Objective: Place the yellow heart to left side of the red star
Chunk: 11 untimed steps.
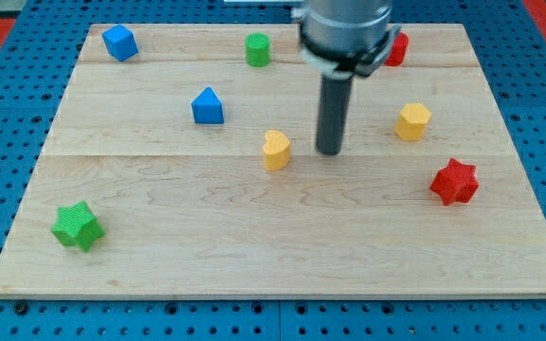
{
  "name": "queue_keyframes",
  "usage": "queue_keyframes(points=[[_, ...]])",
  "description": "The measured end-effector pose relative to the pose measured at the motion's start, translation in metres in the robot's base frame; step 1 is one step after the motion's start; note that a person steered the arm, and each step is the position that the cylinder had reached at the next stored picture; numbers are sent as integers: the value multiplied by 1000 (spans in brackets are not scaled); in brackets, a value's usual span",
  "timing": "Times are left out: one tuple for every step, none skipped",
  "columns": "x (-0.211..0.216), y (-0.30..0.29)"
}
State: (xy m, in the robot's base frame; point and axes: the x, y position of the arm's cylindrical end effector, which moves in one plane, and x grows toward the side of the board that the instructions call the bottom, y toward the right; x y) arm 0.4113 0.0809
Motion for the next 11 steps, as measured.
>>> queue_keyframes(points=[[-30, -25], [2, -42], [32, -44], [30, -64], [-1, -65], [-5, -91], [-15, -135], [35, -114], [71, -62], [54, -59], [30, -61]])
